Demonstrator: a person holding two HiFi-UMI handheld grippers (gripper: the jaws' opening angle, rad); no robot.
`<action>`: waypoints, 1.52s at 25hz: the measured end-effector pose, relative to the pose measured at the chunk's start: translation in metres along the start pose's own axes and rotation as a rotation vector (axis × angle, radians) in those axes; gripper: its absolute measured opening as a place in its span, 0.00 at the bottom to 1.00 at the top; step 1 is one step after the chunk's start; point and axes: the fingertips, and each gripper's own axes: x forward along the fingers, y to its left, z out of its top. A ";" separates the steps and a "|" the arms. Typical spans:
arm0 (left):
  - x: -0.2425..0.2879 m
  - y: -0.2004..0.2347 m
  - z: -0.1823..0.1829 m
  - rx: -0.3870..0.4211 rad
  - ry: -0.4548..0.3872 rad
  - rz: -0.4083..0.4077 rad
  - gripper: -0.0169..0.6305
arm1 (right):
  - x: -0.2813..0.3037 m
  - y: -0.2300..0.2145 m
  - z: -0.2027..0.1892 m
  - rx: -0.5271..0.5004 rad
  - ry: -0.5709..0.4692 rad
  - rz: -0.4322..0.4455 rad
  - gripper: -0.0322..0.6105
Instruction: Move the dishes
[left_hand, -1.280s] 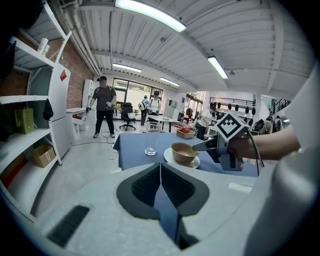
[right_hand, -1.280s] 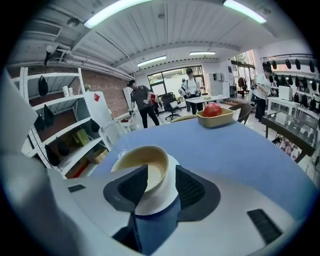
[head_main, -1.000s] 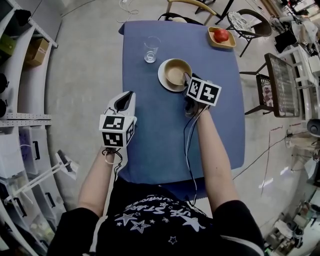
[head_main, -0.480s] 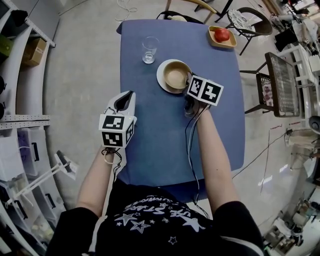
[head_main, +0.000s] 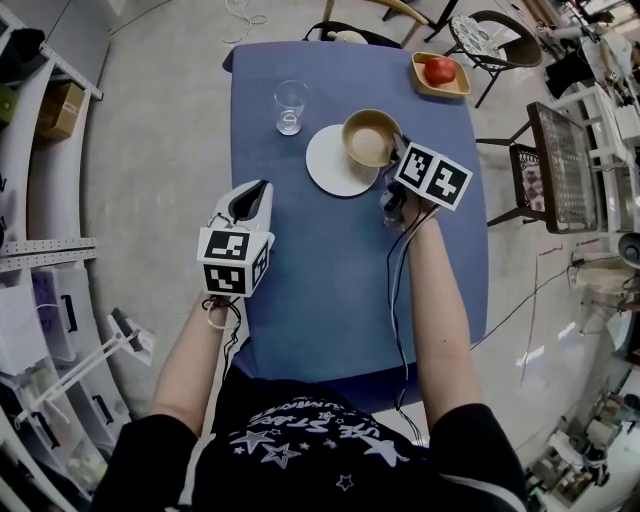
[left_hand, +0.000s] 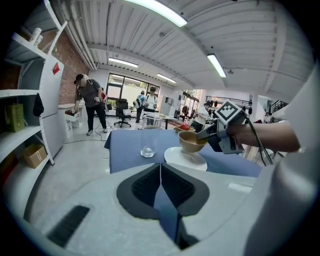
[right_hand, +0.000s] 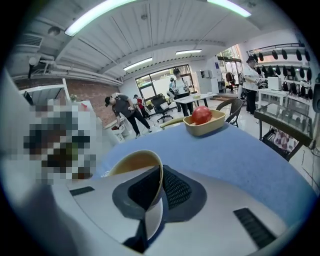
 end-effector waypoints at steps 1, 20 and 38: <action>0.003 0.000 0.001 0.003 -0.002 -0.002 0.06 | 0.003 -0.004 0.005 0.005 -0.007 -0.007 0.08; 0.028 0.017 -0.006 -0.018 0.007 0.009 0.06 | 0.059 -0.055 0.021 0.119 -0.015 -0.080 0.09; -0.033 -0.015 0.016 0.015 -0.049 0.065 0.06 | -0.029 -0.048 0.020 0.041 -0.098 -0.034 0.29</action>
